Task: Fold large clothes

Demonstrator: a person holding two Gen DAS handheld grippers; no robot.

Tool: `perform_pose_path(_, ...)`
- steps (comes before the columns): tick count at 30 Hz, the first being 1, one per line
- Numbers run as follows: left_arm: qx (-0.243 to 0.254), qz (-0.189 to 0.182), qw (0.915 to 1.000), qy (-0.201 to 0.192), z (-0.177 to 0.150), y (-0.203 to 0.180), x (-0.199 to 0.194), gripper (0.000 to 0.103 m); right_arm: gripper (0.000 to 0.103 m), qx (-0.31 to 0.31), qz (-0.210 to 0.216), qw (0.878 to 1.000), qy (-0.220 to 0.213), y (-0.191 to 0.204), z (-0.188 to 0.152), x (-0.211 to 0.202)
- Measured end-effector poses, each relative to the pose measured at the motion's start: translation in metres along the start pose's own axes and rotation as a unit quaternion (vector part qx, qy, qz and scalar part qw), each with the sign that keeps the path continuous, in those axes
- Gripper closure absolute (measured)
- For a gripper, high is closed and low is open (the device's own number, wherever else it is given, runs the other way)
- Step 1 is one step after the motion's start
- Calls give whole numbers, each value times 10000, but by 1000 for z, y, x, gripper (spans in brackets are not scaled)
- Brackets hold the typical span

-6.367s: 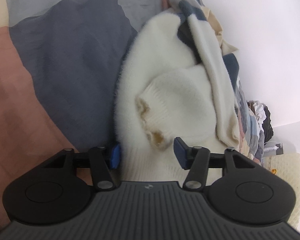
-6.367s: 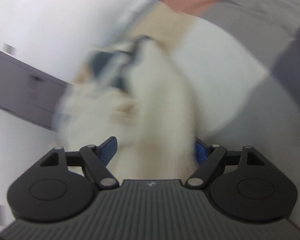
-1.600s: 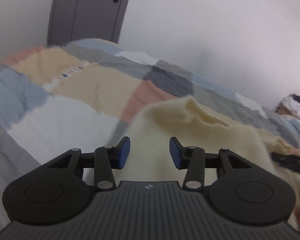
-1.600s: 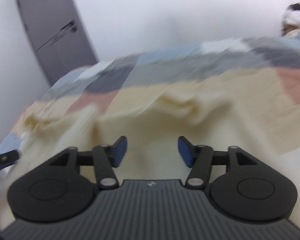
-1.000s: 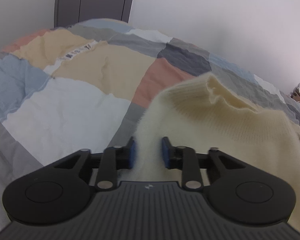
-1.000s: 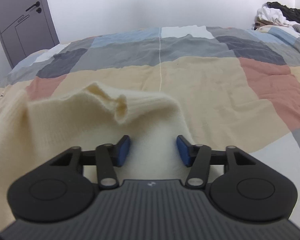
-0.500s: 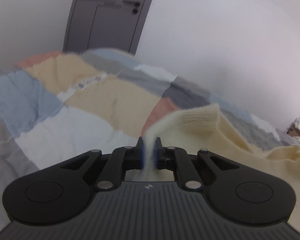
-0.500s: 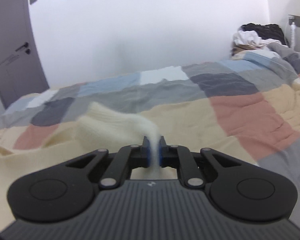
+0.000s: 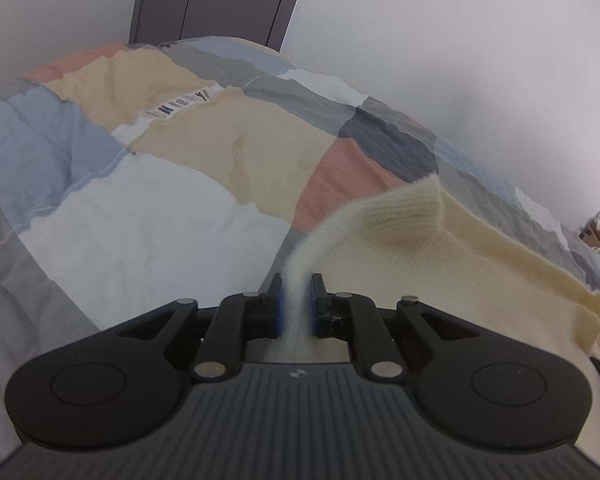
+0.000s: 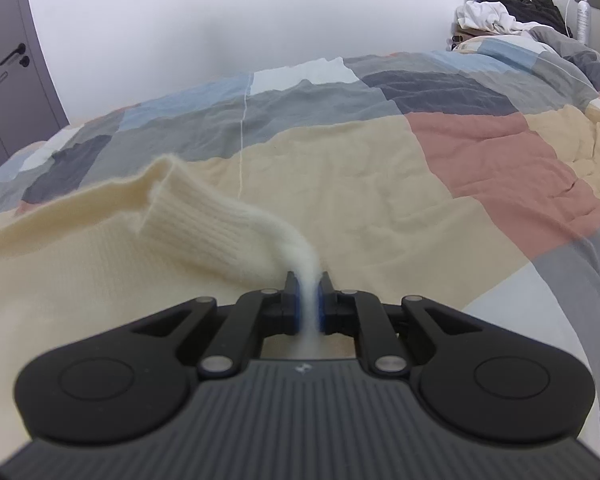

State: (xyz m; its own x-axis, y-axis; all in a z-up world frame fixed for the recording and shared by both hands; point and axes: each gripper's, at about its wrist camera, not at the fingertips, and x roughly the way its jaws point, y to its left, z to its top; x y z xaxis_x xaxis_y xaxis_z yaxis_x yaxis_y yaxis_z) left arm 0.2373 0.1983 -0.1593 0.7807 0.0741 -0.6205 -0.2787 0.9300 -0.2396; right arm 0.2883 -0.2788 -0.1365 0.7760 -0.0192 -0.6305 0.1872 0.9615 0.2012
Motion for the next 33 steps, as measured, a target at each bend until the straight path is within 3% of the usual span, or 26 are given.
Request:
perform_pose_path(5, 130, -30, 9998, -134, 0, -7, -29, 89, 88, 7, 249, 9995, -189, 1, 4, -25)
perform_pose_path(11, 475, 201, 9974, -503, -17, -22, -76, 89, 87, -488, 452, 9961, -583, 9, 5, -73)
perform_pose_path(18, 807, 15, 9935, -803, -32, -39, -135, 89, 87, -879, 1044, 9882, -701, 22, -4, -127)
perform_pose_path(27, 906, -315, 9918, -845, -60, -60, -180, 89, 87, -1130, 1693, 9767, -683, 31, -32, -185)
perform_pose_path(33, 1032, -513, 9920, -512, -93, -70, -188, 89, 87, -773, 2051, 9745, -469, 20, -48, -206)
